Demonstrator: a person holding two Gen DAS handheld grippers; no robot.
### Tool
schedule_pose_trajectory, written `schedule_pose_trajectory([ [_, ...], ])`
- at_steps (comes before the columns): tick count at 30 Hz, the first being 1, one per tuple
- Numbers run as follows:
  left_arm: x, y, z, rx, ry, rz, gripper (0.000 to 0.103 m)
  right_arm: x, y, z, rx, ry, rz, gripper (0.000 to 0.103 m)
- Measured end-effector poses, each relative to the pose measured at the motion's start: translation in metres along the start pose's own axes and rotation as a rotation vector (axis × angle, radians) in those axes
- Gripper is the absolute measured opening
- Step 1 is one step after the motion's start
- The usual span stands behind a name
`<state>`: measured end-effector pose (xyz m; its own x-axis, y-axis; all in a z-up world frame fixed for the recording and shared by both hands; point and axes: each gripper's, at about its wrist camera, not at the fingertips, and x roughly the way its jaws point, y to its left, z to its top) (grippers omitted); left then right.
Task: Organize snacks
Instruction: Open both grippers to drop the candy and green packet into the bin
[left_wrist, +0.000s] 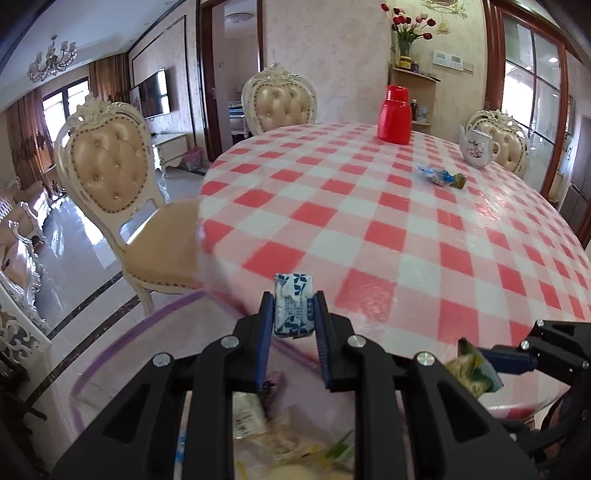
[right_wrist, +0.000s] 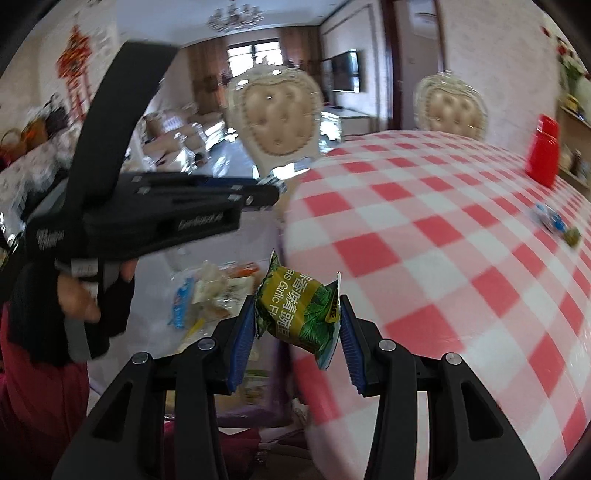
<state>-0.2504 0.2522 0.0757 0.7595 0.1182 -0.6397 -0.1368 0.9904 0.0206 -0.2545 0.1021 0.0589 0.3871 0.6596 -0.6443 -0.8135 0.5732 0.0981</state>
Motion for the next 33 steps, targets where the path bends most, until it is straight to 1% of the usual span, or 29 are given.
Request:
schedule_pose_trajectory([
  [4,-0.007,0.018,-0.001,-0.007,0.005,0.017,0.022,0.009,0.016,0.004,-0.032,0.017,0.032,0.043],
  [11,-0.024,0.04,-0.009,0.064,0.044,0.039,0.022,0.017,0.046,0.006,-0.104,0.033,0.088,0.043],
  [13,-0.024,0.045,-0.013,0.08,0.073,0.044,0.022,0.02,0.055,0.004,-0.13,0.045,0.133,0.044],
  [14,-0.022,0.047,-0.017,0.094,0.095,0.056,0.023,0.021,0.059,0.002,-0.139,0.043,0.164,0.047],
  [15,-0.02,0.049,-0.019,0.102,0.112,0.073,0.033,0.02,0.061,0.001,-0.144,0.037,0.177,0.048],
  [16,-0.019,0.053,-0.019,0.089,0.112,0.099,0.069,0.019,0.064,0.001,-0.153,0.028,0.187,0.053],
  [17,-0.02,0.056,-0.018,0.071,0.102,0.136,0.082,0.016,0.065,0.001,-0.155,0.01,0.188,0.061],
  [18,-0.023,0.06,-0.015,0.046,0.078,0.193,0.096,0.012,0.062,0.002,-0.147,-0.011,0.187,0.065],
  [19,-0.025,0.062,-0.013,0.031,0.068,0.217,0.096,0.01,0.06,0.004,-0.136,-0.024,0.185,0.071],
  [20,-0.027,0.065,-0.01,-0.001,0.059,0.229,0.096,0.007,0.054,0.006,-0.12,-0.036,0.177,0.072],
  [22,-0.031,0.069,-0.007,-0.05,0.039,0.211,0.097,0.003,0.041,0.008,-0.084,-0.051,0.151,0.074],
  [24,-0.032,0.069,-0.004,-0.066,0.02,0.212,0.097,0.0,0.021,0.009,-0.024,-0.056,0.121,0.075],
  [26,-0.03,0.064,0.0,-0.087,0.003,0.22,0.098,-0.003,-0.001,0.007,0.044,-0.058,0.11,0.076],
  [29,-0.021,0.051,0.006,-0.115,0.005,0.206,0.099,-0.008,-0.036,0.005,0.137,-0.072,0.085,0.079],
  [31,-0.014,0.038,0.011,-0.128,0.022,0.219,0.099,-0.017,-0.062,0.0,0.203,-0.089,0.064,0.079],
  [32,-0.007,0.025,0.019,-0.132,0.041,0.208,0.099,-0.023,-0.078,-0.003,0.247,-0.101,0.06,0.08],
  [33,-0.003,0.012,0.027,-0.131,0.042,0.183,0.099,-0.027,-0.092,-0.005,0.283,-0.106,0.048,0.081],
])
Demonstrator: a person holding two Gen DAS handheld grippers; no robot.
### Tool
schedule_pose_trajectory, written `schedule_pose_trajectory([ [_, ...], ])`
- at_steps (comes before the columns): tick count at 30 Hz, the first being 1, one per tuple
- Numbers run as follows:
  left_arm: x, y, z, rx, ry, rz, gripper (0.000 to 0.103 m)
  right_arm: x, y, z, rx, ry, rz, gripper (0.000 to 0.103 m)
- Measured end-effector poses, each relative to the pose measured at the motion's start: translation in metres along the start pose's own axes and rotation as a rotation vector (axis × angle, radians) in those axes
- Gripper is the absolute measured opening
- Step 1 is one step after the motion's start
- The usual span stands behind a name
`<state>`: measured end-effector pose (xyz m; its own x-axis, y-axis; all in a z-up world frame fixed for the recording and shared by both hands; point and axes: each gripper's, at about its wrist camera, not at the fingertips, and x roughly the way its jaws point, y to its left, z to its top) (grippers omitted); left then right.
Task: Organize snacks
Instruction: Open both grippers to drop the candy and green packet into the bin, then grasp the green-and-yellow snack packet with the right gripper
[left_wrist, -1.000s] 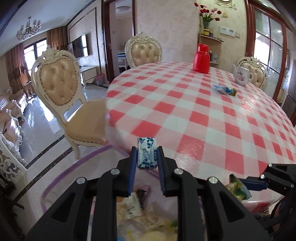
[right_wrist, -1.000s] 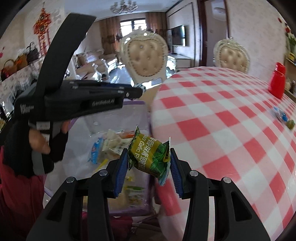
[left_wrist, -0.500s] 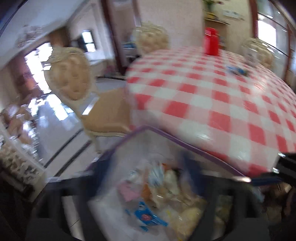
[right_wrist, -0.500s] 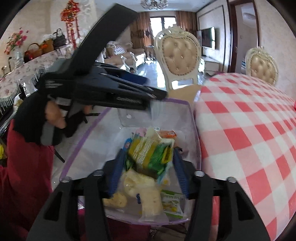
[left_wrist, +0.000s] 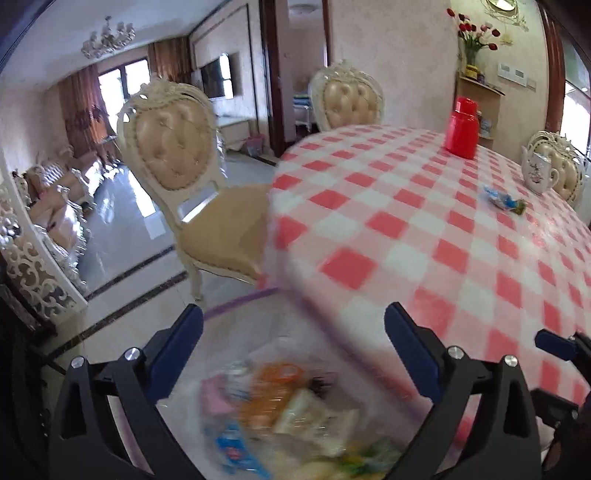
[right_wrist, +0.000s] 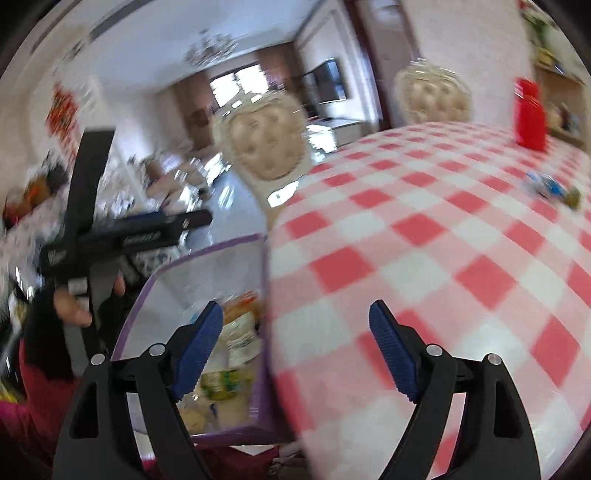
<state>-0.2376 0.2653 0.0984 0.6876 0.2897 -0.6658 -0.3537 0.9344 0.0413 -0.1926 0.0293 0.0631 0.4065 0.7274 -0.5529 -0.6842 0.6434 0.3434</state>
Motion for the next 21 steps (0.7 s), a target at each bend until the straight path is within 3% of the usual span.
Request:
schedule_pose_trajectory([
  [2,0.003,-0.037,0.014,0.042,-0.001,-0.084,0.099,-0.008,-0.025,0.003,0.058,0.002,-0.038,0.082],
  [4,0.009,-0.075,0.027,0.113,0.016,-0.122,0.1,-0.018,-0.047,0.005,0.089,-0.003,-0.085,0.082],
  [6,0.017,-0.135,0.048,0.221,0.011,-0.168,0.101,-0.03,-0.069,0.006,0.102,-0.025,-0.17,0.087],
  [9,0.042,-0.208,0.069,0.288,0.008,-0.239,0.101,-0.051,-0.117,0.007,0.13,-0.051,-0.305,0.087],
  [12,0.073,-0.257,0.082,0.223,-0.033,-0.27,0.101,-0.068,-0.169,0.009,0.212,-0.071,-0.411,0.087],
  [15,0.116,-0.297,0.091,0.114,0.008,-0.32,0.101,-0.077,-0.218,0.016,0.299,-0.092,-0.492,0.087],
  [18,0.156,-0.322,0.1,-0.031,0.05,-0.343,0.101,-0.077,-0.264,0.027,0.388,-0.105,-0.53,0.087],
  [21,0.181,-0.333,0.113,-0.132,0.018,-0.301,0.101,-0.072,-0.299,0.042,0.457,-0.106,-0.528,0.087],
])
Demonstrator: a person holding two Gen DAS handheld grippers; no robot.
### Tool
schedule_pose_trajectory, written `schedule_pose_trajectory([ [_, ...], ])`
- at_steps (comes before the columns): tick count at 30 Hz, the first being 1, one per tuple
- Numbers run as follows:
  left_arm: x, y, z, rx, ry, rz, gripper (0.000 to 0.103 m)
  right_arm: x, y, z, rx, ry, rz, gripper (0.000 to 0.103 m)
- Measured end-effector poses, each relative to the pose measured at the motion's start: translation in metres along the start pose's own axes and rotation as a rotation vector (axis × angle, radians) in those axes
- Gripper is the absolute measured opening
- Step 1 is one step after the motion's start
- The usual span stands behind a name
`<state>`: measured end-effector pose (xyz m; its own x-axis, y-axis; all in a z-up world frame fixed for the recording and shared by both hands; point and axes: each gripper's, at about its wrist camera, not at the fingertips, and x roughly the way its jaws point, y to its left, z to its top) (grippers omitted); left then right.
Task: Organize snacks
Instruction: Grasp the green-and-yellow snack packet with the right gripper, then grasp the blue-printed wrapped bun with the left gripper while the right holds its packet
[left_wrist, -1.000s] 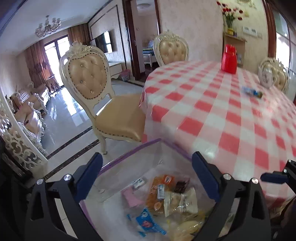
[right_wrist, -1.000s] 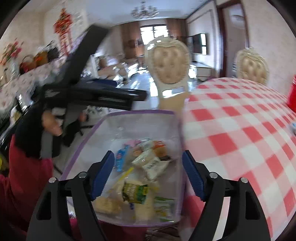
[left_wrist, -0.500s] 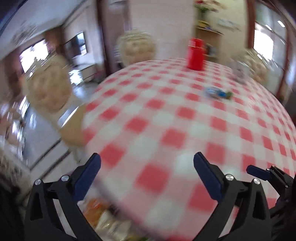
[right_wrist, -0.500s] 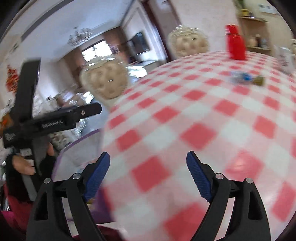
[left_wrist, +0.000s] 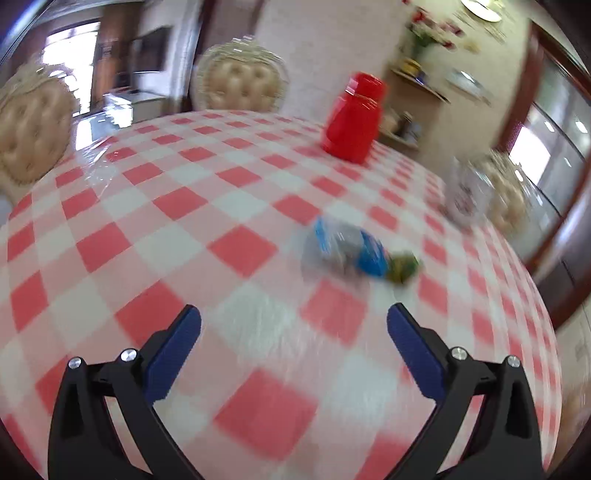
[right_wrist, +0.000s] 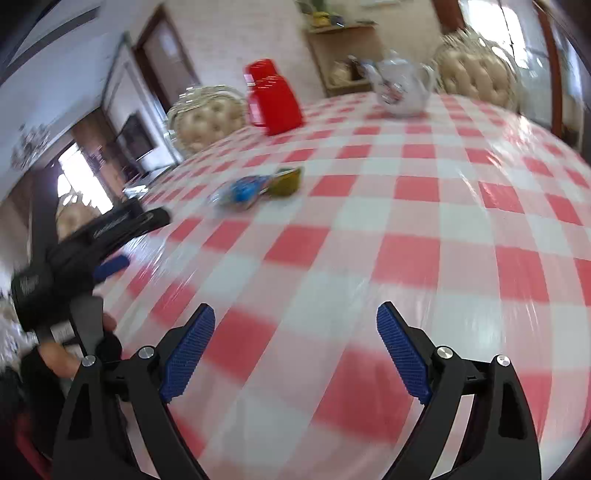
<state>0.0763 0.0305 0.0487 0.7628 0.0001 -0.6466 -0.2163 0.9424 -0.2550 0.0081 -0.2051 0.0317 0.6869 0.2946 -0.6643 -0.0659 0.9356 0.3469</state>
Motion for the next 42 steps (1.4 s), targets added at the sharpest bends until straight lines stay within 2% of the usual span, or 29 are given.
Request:
schedule_pose_trajectory([
  [4,0.009,0.007,0.01,-0.043,-0.094,0.02,0.101,0.044,-0.006,0.043,0.07,0.004,-0.01,0.087],
  [7,0.01,0.02,0.013,-0.03,-0.117,0.062,0.101,0.085,0.0,0.075,0.131,0.012,-0.011,0.087],
  [8,0.009,0.028,0.016,-0.056,-0.128,0.091,0.101,0.097,0.003,0.084,0.145,0.016,-0.01,0.087],
  [10,0.007,0.041,0.018,-0.118,-0.135,0.085,0.101,0.122,0.013,0.101,0.149,0.029,-0.029,0.086],
  [13,0.008,0.055,0.021,-0.192,-0.124,0.062,0.101,0.148,0.024,0.118,0.147,0.025,-0.083,0.086],
  [18,0.014,0.053,0.021,-0.191,-0.086,0.041,0.101,0.184,0.04,0.129,0.079,0.093,-0.258,0.086],
  [19,0.014,0.052,0.021,-0.186,-0.083,0.037,0.101,0.187,0.044,0.126,0.045,0.103,-0.284,0.084],
  [20,0.015,0.05,0.02,-0.178,-0.084,0.035,0.101,0.189,0.049,0.123,-0.002,0.113,-0.299,0.072],
  [21,0.015,0.05,0.02,-0.17,-0.083,0.033,0.101,0.185,0.054,0.118,-0.053,0.109,-0.295,0.059],
  [22,0.015,0.049,0.02,-0.165,-0.082,0.032,0.101,0.178,0.054,0.115,-0.072,0.107,-0.283,0.036],
  [24,0.016,0.048,0.02,-0.159,-0.075,0.031,0.101,0.157,0.048,0.108,-0.06,0.065,-0.232,0.035],
  [27,0.017,0.048,0.018,-0.153,-0.068,0.028,0.101,0.11,0.04,0.093,-0.107,-0.024,-0.203,0.035],
  [32,0.02,0.034,0.016,-0.1,-0.03,-0.024,0.101,0.041,0.018,0.062,-0.172,-0.091,-0.103,0.035],
  [37,0.024,-0.004,0.007,0.069,0.0,-0.056,0.101,0.023,-0.015,0.043,-0.101,-0.08,-0.076,0.035],
  [39,0.035,-0.017,0.008,0.114,0.032,-0.055,0.101,0.023,-0.023,0.045,-0.048,-0.067,-0.046,0.035],
  [42,0.066,-0.038,0.013,0.209,0.113,-0.039,0.101,0.021,-0.019,0.044,-0.06,-0.068,-0.037,0.035],
])
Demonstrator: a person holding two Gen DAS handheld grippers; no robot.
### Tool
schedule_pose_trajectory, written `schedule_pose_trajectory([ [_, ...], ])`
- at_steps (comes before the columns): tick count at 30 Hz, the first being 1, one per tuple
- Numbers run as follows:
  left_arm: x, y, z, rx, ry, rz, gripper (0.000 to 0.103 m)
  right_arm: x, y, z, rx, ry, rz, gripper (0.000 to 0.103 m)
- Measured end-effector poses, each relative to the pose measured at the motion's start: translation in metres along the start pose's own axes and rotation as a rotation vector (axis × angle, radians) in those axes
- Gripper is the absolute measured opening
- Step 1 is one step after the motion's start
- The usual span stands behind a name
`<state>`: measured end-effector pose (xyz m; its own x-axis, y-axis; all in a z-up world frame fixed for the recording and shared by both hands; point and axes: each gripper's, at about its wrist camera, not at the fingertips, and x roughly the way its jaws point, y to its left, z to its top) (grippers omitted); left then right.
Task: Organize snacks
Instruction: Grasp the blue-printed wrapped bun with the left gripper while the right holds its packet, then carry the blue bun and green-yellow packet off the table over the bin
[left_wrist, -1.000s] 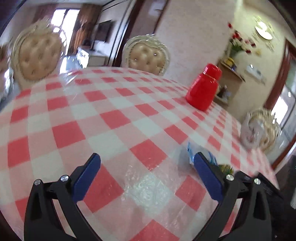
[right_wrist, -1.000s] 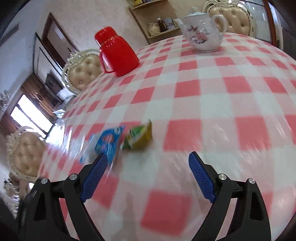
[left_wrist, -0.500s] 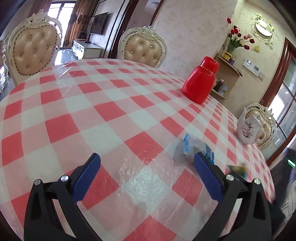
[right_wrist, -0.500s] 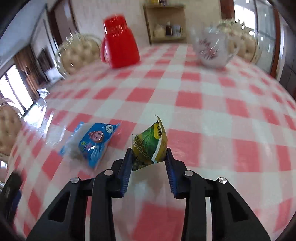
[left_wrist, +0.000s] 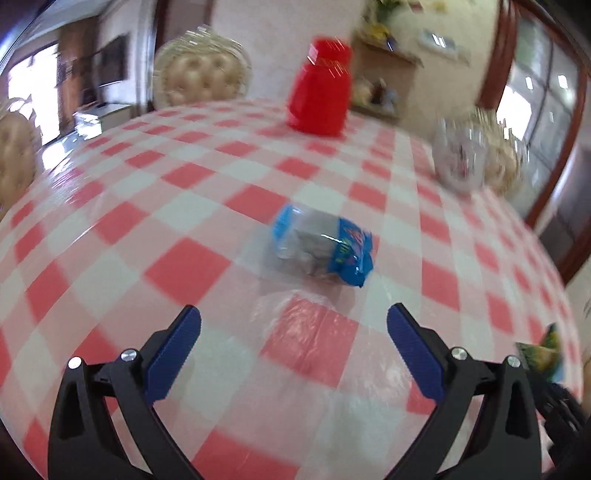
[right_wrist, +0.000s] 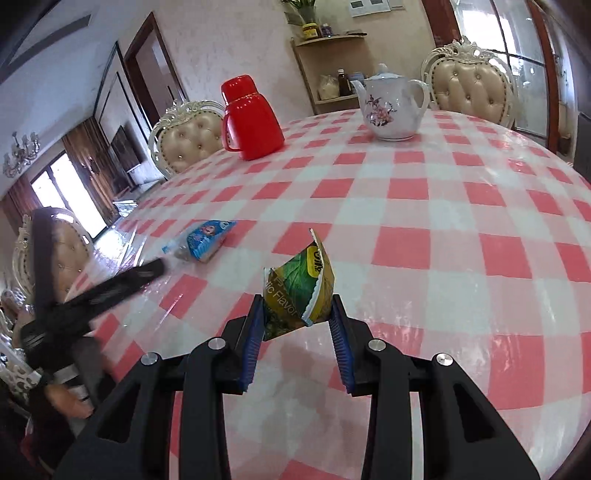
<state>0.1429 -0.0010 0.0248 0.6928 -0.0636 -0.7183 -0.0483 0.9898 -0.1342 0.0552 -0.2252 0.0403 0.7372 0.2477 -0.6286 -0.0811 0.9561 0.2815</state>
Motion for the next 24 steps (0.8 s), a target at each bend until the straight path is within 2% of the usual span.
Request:
schedule_pose_trajectory([
  [2,0.02,-0.009,0.011,0.043,0.033,0.014,0.101,-0.002,0.005,0.0,-0.01,-0.003,0.015,0.035],
  [7,0.055,-0.025,0.035,0.117,0.057,0.041,0.101,0.0,0.009,-0.001,-0.008,0.012,0.037,0.036],
  [11,0.073,-0.032,0.045,0.155,0.093,0.02,0.1,0.003,0.013,-0.004,-0.014,0.032,0.049,0.036],
  [12,0.074,-0.032,0.045,0.16,0.095,0.014,0.088,0.004,0.015,-0.004,-0.021,0.035,0.051,0.036],
  [13,0.071,-0.033,0.044,0.169,0.081,0.015,0.07,0.004,0.015,-0.004,-0.026,0.035,0.047,0.036],
  [15,0.061,-0.037,0.043,0.196,0.049,-0.007,0.065,0.005,0.015,-0.005,-0.032,0.033,0.036,0.036],
  [24,0.019,-0.034,0.021,0.164,-0.014,-0.032,0.064,0.009,0.001,-0.003,-0.002,0.023,0.0,0.036],
])
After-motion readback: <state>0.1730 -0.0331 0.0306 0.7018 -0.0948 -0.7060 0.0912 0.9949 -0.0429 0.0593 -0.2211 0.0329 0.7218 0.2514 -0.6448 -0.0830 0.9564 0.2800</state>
